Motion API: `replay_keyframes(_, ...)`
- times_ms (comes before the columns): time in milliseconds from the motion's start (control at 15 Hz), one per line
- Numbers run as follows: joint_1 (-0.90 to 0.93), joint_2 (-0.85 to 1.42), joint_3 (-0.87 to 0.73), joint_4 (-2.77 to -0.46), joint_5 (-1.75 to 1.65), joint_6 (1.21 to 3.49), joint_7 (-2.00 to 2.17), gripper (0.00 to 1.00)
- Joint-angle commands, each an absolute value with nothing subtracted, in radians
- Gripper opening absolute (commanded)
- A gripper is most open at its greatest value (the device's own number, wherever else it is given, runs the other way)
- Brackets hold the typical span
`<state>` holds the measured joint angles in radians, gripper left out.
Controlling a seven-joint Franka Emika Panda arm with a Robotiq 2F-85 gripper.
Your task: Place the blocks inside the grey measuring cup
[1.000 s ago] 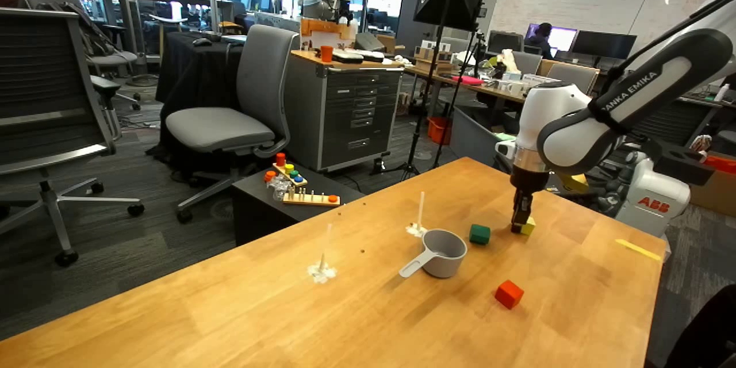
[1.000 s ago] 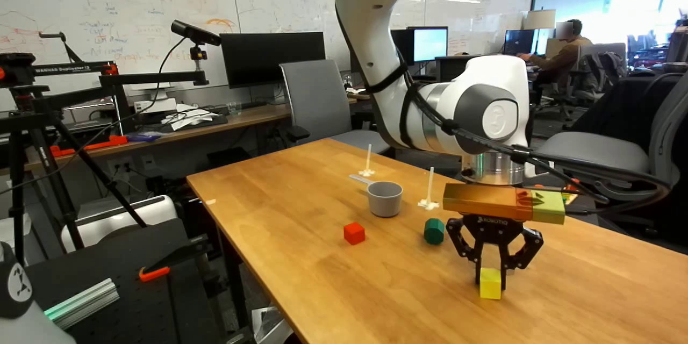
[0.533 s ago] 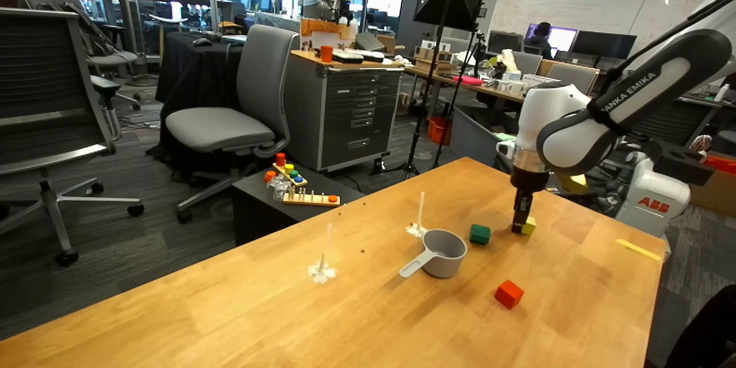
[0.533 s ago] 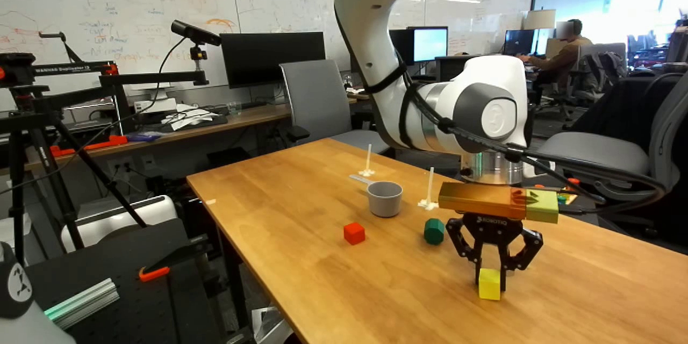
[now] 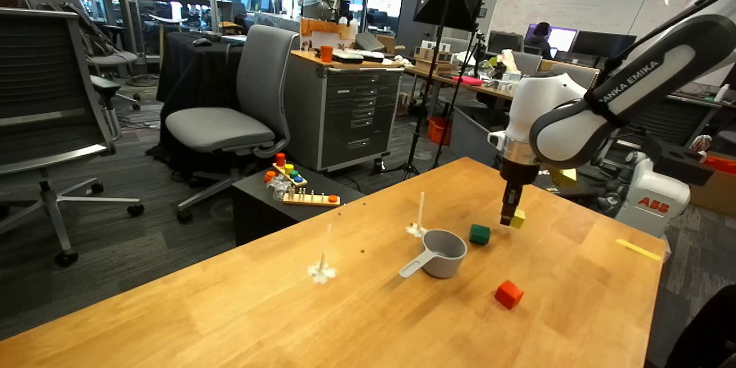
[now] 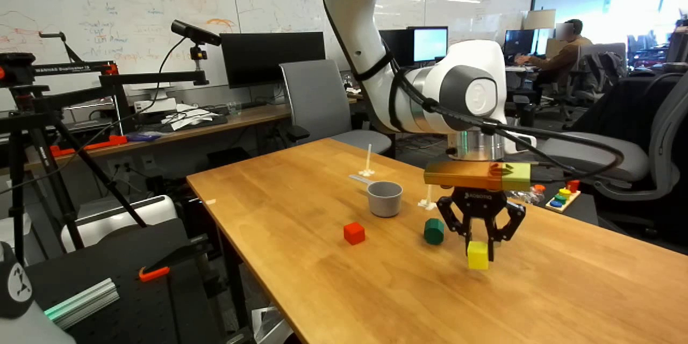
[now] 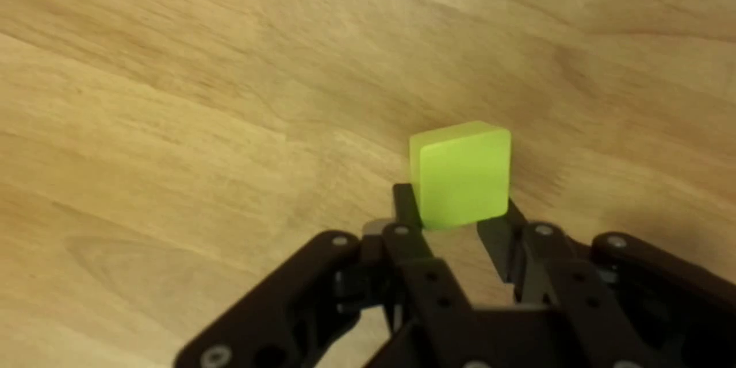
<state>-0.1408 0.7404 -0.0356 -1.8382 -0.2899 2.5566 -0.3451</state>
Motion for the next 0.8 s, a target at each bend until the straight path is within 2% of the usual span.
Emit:
replay_keyframes(0,-0.078,0.654,-0.048,-1.879,-0.294,2.548,-0.284,0.08)
replay_keyframes(733,0.089,0.581,-0.047,-1.855,-0.309,2.557,-0.112,0.08)
